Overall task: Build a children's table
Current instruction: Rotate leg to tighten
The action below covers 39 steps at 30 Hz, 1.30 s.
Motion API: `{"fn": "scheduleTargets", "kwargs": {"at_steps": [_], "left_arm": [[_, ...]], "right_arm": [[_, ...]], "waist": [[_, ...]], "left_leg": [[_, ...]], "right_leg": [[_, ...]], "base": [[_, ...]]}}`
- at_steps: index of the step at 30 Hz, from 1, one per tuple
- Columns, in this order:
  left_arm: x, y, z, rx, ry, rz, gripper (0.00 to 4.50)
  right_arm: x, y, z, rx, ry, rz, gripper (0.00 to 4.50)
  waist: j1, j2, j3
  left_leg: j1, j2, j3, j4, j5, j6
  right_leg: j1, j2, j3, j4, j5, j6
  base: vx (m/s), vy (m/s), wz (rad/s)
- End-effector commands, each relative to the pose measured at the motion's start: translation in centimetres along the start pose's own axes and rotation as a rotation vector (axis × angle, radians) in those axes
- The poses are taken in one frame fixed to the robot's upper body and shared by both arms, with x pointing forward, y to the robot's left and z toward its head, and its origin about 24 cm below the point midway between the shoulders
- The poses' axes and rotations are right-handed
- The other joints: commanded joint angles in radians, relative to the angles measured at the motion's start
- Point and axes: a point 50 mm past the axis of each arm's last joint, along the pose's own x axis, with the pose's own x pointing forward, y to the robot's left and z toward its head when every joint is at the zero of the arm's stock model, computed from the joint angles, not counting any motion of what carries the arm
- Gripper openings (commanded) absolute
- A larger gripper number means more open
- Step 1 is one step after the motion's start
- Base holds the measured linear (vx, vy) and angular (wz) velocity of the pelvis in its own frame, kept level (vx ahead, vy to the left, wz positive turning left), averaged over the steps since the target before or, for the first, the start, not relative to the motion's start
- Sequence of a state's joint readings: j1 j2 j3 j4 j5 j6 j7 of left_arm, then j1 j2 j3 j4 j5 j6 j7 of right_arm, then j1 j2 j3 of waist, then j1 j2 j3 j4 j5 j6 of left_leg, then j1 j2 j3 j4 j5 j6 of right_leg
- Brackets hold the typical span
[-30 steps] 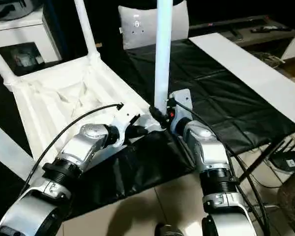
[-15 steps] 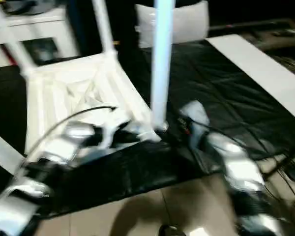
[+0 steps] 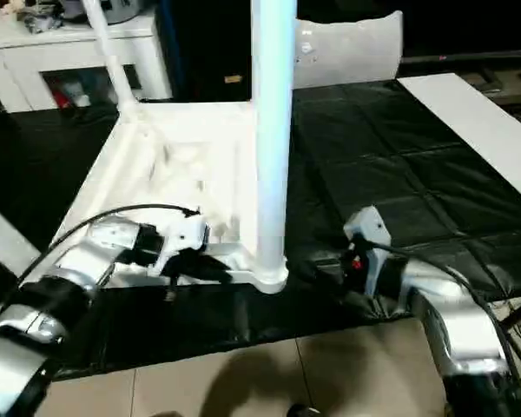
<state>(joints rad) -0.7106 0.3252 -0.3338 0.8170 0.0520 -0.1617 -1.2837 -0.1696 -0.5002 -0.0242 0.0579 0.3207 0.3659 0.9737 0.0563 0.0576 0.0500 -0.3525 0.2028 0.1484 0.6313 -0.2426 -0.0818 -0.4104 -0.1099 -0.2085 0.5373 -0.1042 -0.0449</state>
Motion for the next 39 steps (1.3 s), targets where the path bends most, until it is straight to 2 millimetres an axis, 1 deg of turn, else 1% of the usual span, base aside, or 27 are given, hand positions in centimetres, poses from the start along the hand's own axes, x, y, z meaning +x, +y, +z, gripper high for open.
{"fn": "scheduleTargets", "kwargs": {"at_steps": [1,4,6,8,11,13,14,16,19,22,23,24,25,26,27,28,29,30,31,32,33,34,35,36,37,38,39], "left_arm": [[-0.8,1.3,1.0,0.055,0.024,0.089,0.00],[-1.0,1.9,0.7,0.013,0.013,0.180,0.00],[-1.0,1.8,0.8,0.006,-0.022,0.164,0.55],[-1.1,1.6,0.8,-0.002,-0.051,0.159,0.55],[-1.3,1.5,1.0,-0.026,-0.111,0.177,0.90],[-1.6,1.5,1.5,-0.082,-0.216,0.244,0.98],[-1.6,1.5,1.5,-0.082,-0.216,0.244,0.98],[-2.1,1.5,1.5,-0.134,-0.276,0.344,1.35],[-3.0,1.3,0.8,-0.235,-0.326,0.575,1.40],[-3.3,0.5,0.7,-0.331,-0.394,0.674,1.75],[-3.4,-0.1,0.9,-0.353,-0.436,0.723,1.83],[-3.5,-0.8,1.0,-0.379,-0.467,0.761,1.90],[-3.4,-1.5,1.2,-0.394,-0.469,0.792,1.90],[-3.4,-1.5,1.2,-0.392,-0.469,0.796,2.17],[-3.0,-2.9,1.6,-0.358,-0.474,0.861,2.23],[-3.0,-2.9,1.6,-0.358,-0.474,0.861,2.23],[-2.7,-3.3,1.7,-0.364,-0.474,0.877,2.23],[-2.4,-3.8,1.8,-0.390,-0.466,0.895,2.23],[-2.4,-3.8,1.8,-0.390,-0.466,0.895,2.23],[-2.3,-4.0,1.6,-0.442,-0.462,0.922,2.23],[-2.5,-4.1,1.4,-0.486,-0.435,0.979,2.23],[-2.8,-4.2,1.4,-0.499,-0.435,1.011,2.23],[-2.9,-4.3,1.3,-0.511,-0.432,1.030,2.23],[-3.1,-4.6,1.3,-0.542,-0.423,1.060,2.23],[-3.1,-4.6,1.3,-0.542,-0.423,1.060,2.23],[-3.3,-5.0,1.3,-0.541,-0.425,1.079,2.23],[-3.5,-5.4,1.3,-0.520,-0.433,1.097,2.23]], "right_arm": [[-0.1,0.2,0.5,-0.015,-0.038,-0.014,4.47],[0.3,-0.4,-0.4,0.010,-0.068,-0.060,4.47],[0.8,-1.2,-0.9,0.014,-0.073,-0.089,4.50],[1.2,-2.1,-1.4,0.034,-0.069,-0.144,4.50],[1.5,-3.2,-1.7,0.076,-0.067,-0.196,4.50],[1.2,-4.2,-2.3,0.098,-0.044,-0.291,4.50],[1.2,-4.2,-2.3,0.098,-0.044,-0.291,4.50],[0.7,-2.9,-2.8,0.110,-0.054,-0.361,4.50],[1.0,-1.5,-2.5,0.087,-0.082,-0.455,4.50],[1.4,-0.8,-2.6,0.055,-0.078,-0.489,4.50],[1.7,-0.3,-2.2,0.031,-0.092,-0.482,4.50],[2.0,0.2,-1.8,-0.007,-0.100,-0.459,4.50],[2.3,0.7,-1.4,-0.024,-0.104,-0.444,4.50],[2.4,0.7,-1.3,-0.025,-0.106,-0.445,4.50],[3.0,1.2,0.1,-0.054,-0.149,-0.464,4.50],[3.0,1.2,0.1,-0.054,-0.149,-0.464,4.50],[3.1,1.2,0.7,-0.054,-0.167,-0.471,4.50],[3.4,1.2,1.6,-0.056,-0.185,-0.482,4.50],[3.4,1.2,1.6,-0.056,-0.185,-0.482,4.50],[3.5,1.2,2.2,-0.057,-0.197,-0.484,4.50],[3.5,1.4,2.6,-0.063,-0.207,-0.481,4.50],[3.6,1.5,2.8,-0.058,-0.215,-0.483,4.50],[3.6,1.5,2.8,-0.038,-0.226,-0.493,4.50],[3.6,1.5,3.0,-0.008,-0.238,-0.504,4.50],[3.6,1.5,3.0,-0.008,-0.238,-0.504,4.50],[3.6,1.6,3.0,-0.001,-0.236,-0.505,4.50],[3.7,1.9,3.0,0.003,-0.231,-0.496,4.50]], "waist": [[-0.007,-0.022,-0.076],[-0.020,-0.028,-0.074],[-0.042,-0.021,-0.076],[-0.055,-0.014,-0.078],[-0.071,-0.018,-0.077],[-0.071,-0.019,-0.079],[-0.071,-0.019,-0.079],[-0.063,-0.022,-0.078],[-0.056,-0.009,-0.086],[-0.057,-0.012,-0.081],[-0.058,-0.008,-0.077],[-0.062,-0.013,-0.073],[-0.064,-0.014,-0.071],[-0.077,-0.004,-0.068],[-0.074,0.020,-0.069],[-0.089,0.020,-0.063],[-0.108,0.015,-0.056],[-0.113,0.006,-0.049],[-0.108,-0.005,-0.041],[-0.087,-0.028,-0.034],[-0.064,-0.069,-0.039],[-0.071,-0.092,-0.045],[-0.057,-0.091,-0.041],[-0.014,-0.103,-0.040],[-0.003,-0.102,-0.043],[0.024,-0.079,-0.061],[0.023,-0.079,-0.066]], "left_leg": [[-0.007,0.010,0.005,-0.072,-0.129,0.071],[-0.007,0.005,0.006,-0.066,-0.158,0.067],[-0.010,0.014,-0.001,-0.068,-0.183,0.074],[-0.008,0.027,-0.009,-0.072,-0.185,0.073],[-0.007,0.022,-0.008,-0.072,-0.195,0.067],[-0.011,0.026,-0.006,-0.073,-0.147,0.070],[-0.011,0.026,-0.006,-0.073,-0.147,0.070],[-0.013,0.027,-0.004,-0.075,-0.101,0.083],[-0.018,0.028,-0.005,-0.073,-0.017,0.096],[-0.017,0.028,-0.002,-0.076,-0.032,0.097],[-0.012,0.025,0.002,-0.076,-0.072,0.091],[-0.014,0.027,0.002,-0.079,-0.104,0.083],[-0.006,0.028,0.002,-0.080,-0.130,0.077],[-0.006,0.056,-0.017,-0.093,-0.162,0.066],[-0.051,0.089,-0.109,-0.142,-0.237,0.105],[-0.034,0.129,-0.150,-0.167,-0.282,0.137],[0.011,0.162,-0.209,-0.183,-0.305,0.208],[0.016,0.155,-0.233,-0.182,-0.250,0.272],[-0.005,0.143,-0.228,-0.184,-0.249,0.276],[-0.041,0.110,-0.216,-0.183,-0.293,0.236],[-0.039,-0.021,-0.144,-0.036,-0.267,0.128],[0.062,-0.115,-0.002,0.171,-0.220,0.113],[-0.018,-0.135,0.031,0.191,-0.218,0.139],[-0.032,-0.126,0.022,0.146,-0.145,0.123],[-0.030,-0.118,0.020,0.111,-0.144,0.154],[-0.020,-0.095,-0.007,0.064,-0.129,0.225],[-0.006,-0.085,-0.023,0.038,-0.049,0.260]], "right_leg": [[0.073,-0.050,0.041,-0.088,-0.533,0.049],[0.069,-0.046,0.023,-0.103,-0.584,0.093],[0.078,-0.048,0.010,-0.111,-0.581,0.107],[0.078,-0.054,0.017,-0.105,-0.526,0.078],[0.079,-0.062,0.021,-0.100,-0.520,0.032],[0.081,-0.067,0.034,-0.086,-0.479,-0.007],[0.081,-0.067,0.034,-0.086,-0.479,-0.007],[0.081,-0.065,0.045,-0.073,-0.436,-0.029],[0.085,-0.057,0.047,-0.051,-0.335,-0.047],[0.084,-0.055,0.047,-0.059,-0.366,-0.041],[0.080,-0.053,0.044,-0.067,-0.417,-0.030],[0.082,-0.054,0.041,-0.074,-0.454,-0.017],[0.074,-0.045,0.035,-0.084,-0.483,-0.005],[0.076,-0.024,0.019,-0.087,-0.460,0.017],[0.123,-0.027,-0.004,-0.011,-0.350,0.008],[0.100,-0.017,0.019,0.025,-0.299,0.010],[0.049,0.001,0.057,0.089,-0.290,-0.062],[0.040,0.007,0.082,0.118,-0.287,-0.163],[0.052,0.004,0.096,0.121,-0.291,-0.198],[0.070,-0.004,0.127,0.123,-0.386,-0.225],[0.038,-0.032,0.149,-0.004,-0.653,-0.230],[-0.072,-0.002,0.134,-0.125,-0.859,-0.177],[0.023,0.010,0.170,-0.083,-0.970,0.018],[0.035,0.001,0.204,-0.061,-0.889,0.364],[0.044,-0.009,0.235,-0.063,-0.846,0.475],[0.096,-0.066,0.302,-0.064,-0.709,0.484],[0.101,-0.037,0.296,-0.075,-0.593,0.397]], "base": [[0.000,0.000,0.00],[0.000,0.000,0.00],[0.000,0.000,0.00],[0.000,0.000,0.00],[0.000,0.000,0.00],[0.000,0.000,0.00],[0.000,0.000,0.00],[0.000,0.000,0.00],[0.000,0.000,0.00],[0.000,0.000,0.00],[0.000,0.000,0.00],[0.000,0.000,0.00],[0.000,0.000,0.00],[0.000,0.000,0.00],[-0.020,-0.058,0.24],[-0.020,-0.058,0.24],[0.021,-0.102,0.57],[0.032,-0.154,0.64],[0.032,-0.154,0.64],[-0.022,-0.241,0.72],[-0.013,-0.295,0.84],[-0.013,-0.295,0.84],[-0.007,-0.298,0.39],[-0.026,-0.260,0.08],[-0.026,-0.260,0.08],[-0.018,-0.193,0.33],[-0.036,-0.188,0.22]]}}
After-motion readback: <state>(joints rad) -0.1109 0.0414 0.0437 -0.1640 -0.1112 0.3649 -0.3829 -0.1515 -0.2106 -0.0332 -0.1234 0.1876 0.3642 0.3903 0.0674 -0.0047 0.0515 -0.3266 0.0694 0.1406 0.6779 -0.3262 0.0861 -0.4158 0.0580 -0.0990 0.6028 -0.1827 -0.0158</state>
